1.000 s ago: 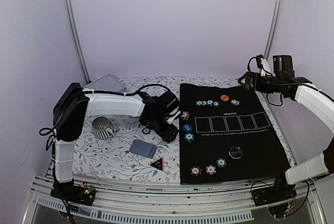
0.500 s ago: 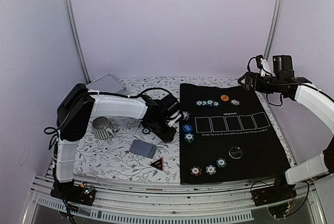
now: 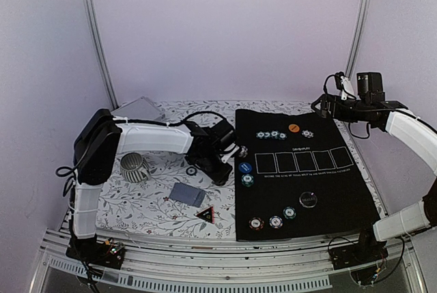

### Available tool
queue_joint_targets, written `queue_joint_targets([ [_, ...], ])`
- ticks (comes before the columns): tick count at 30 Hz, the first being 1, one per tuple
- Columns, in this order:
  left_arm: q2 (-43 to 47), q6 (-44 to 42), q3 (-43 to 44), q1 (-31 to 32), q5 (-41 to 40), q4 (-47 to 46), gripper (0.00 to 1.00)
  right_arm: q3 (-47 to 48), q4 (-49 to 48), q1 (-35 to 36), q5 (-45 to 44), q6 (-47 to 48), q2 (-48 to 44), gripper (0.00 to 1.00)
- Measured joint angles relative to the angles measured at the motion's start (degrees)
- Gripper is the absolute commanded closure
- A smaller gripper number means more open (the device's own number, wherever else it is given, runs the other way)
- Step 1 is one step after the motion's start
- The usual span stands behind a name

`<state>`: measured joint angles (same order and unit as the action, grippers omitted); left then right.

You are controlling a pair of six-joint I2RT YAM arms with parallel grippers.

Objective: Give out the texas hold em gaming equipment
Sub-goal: Pick up the pile of poker chips from the pile of poker chips, then place the poker chips pile at the small blind area.

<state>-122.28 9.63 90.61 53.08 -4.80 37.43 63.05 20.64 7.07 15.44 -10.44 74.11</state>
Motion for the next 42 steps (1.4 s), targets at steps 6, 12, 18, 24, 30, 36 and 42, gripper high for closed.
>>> queue_joint_targets([
  [6,0.98,-2.78,3.56,4.02,-0.17,0.55,1.00,0.00,0.00,0.00,0.04,0.00,0.35,0.01],
  [12,0.35,-4.94,8.72,8.11,1.62,1.90,1.00,0.00,0.00,0.00,0.17,0.00,0.68,0.01],
  [18,-3.04,-6.84,15.65,10.19,2.58,2.97,1.00,0.00,0.11,0.00,0.20,0.00,0.96,0.01],
  [24,-3.43,-6.14,14.60,8.39,2.21,4.63,1.00,0.00,0.52,0.00,0.20,0.02,0.98,0.01],
  [30,-3.52,-5.79,14.67,4.11,0.44,4.44,1.00,0.02,0.87,0.00,0.39,0.00,1.36,0.01],
  [36,-6.12,-5.25,16.50,0.37,-1.22,4.09,1.00,0.04,0.98,0.00,0.37,0.04,1.36,0.01],
  [42,-9.73,-5.33,18.67,-0.79,-2.99,3.89,1.00,0.04,1.01,0.00,0.39,0.09,1.36,0.01],
])
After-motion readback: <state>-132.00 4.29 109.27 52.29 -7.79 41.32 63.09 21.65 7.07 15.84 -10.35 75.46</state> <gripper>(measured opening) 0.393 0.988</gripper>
